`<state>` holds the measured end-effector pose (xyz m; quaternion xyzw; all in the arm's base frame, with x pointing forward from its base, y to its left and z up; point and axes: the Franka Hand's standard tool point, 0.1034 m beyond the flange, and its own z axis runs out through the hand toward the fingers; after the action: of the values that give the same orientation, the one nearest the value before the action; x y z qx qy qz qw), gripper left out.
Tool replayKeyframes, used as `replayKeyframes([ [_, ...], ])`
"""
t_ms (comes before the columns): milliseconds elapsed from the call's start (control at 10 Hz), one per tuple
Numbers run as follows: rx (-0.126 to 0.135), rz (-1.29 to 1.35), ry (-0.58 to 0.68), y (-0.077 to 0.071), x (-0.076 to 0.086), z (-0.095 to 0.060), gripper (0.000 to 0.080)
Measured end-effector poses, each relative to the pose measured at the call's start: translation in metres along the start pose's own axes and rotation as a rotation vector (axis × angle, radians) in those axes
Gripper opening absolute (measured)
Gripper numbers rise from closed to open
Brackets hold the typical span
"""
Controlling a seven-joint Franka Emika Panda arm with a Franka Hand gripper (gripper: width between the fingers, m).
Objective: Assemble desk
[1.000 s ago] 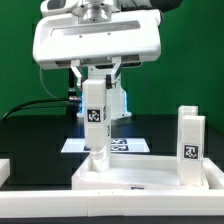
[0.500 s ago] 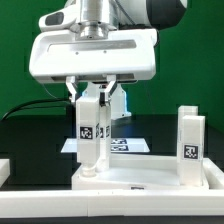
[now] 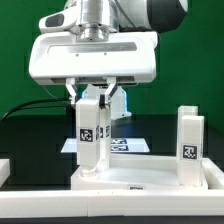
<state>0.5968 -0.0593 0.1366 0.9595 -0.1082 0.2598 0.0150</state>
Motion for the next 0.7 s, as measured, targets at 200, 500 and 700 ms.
replayKeyframes([
  [200,-0.009,-0.005,0.005,0.000,-0.003,0.004,0.0290],
  [500,-0.036,-0.022,0.049,-0.001,-0.009,0.004,0.0290],
  [700,-0.049,-0.030,0.062,-0.003,-0.015,0.008,0.0290],
])
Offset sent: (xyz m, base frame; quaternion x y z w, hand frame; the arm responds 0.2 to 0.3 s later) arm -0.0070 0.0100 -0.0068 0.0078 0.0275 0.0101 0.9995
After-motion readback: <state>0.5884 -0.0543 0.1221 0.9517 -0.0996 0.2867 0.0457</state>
